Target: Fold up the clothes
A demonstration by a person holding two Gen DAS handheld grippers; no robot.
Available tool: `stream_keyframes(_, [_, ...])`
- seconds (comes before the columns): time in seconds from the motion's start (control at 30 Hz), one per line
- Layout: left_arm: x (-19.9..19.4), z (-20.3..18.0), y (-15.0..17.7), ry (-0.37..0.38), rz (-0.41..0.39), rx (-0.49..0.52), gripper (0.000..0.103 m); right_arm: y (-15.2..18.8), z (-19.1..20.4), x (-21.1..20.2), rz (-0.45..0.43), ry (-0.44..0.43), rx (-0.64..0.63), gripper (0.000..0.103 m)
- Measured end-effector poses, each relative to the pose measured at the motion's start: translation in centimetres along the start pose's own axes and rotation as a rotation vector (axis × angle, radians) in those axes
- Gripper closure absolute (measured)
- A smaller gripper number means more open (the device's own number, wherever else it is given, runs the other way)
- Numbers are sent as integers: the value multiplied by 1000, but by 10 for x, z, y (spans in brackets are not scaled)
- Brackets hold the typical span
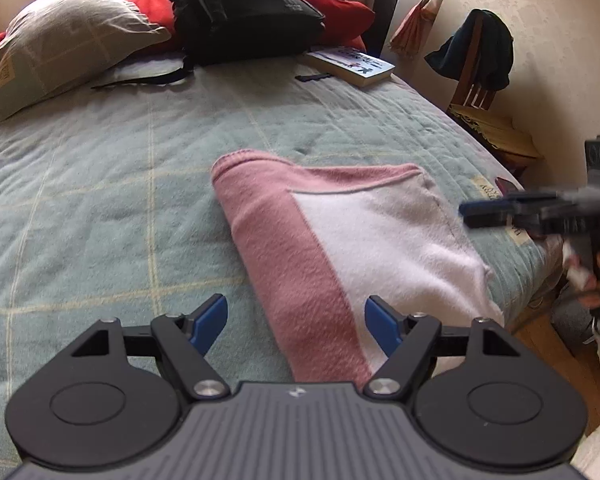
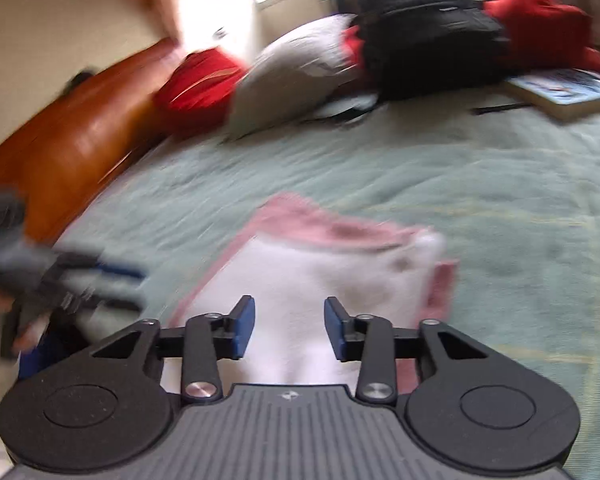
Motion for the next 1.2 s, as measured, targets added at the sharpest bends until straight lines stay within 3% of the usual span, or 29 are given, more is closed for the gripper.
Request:
stream_keyframes(0.07, [1, -5, -3, 11, -8, 5, 27, 16, 8, 16, 63, 23, -75, 59])
stream_keyframes(0.13, [2, -11, -5, 28, -13, 13, 27, 32, 3, 26, 112, 104, -141, 61])
stream_keyframes(0.17, [4, -15, -7, 40, -14, 19, 27, 39, -1, 30, 131, 150, -176, 70])
stream_keyframes(0.37, [24, -44, -18, 163, -38, 103, 27, 45, -16, 19, 95, 127, -159, 77])
stream_keyframes(0.47, [54, -48, -19, 146, -2, 140, 27, 48, -15, 18, 88, 126, -163, 78])
stream_keyframes(0.6, [93, -34, -13, 132, 8, 101, 25, 48, -20, 16, 76, 109, -128, 79])
stream_keyframes(0.7, [91, -35, -18, 133, 11, 92, 23, 46, -21, 16, 76, 106, -102, 79])
stream_keyframes(0.77, [79, -36, -23, 143, -2, 95, 24, 41, -18, 14, 79, 87, -80, 76])
stream_keyframes(0.87, [65, -34, -32, 175, -52, 99, 23, 20, -13, 3, 11, 55, -63, 63])
stream_keyframes(1.03, [87, -22, -23, 213, -25, 46, 20, -17, -22, 11, -56, 78, -65, 60])
stream_keyframes(1.2, [78, -18, -17, 222, -5, 6, 19, -14, -58, 47, 32, 96, 9, 59])
Point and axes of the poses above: each gripper's, at about its wrist camera, not at the fingertips, and x roughly the way its jaws point, z to its left, y to its underside, the point moved 4 cm from there along x, roughly the way its jaws point, and after that the axes turned 5 degrees about x, right-handed, at the moved point
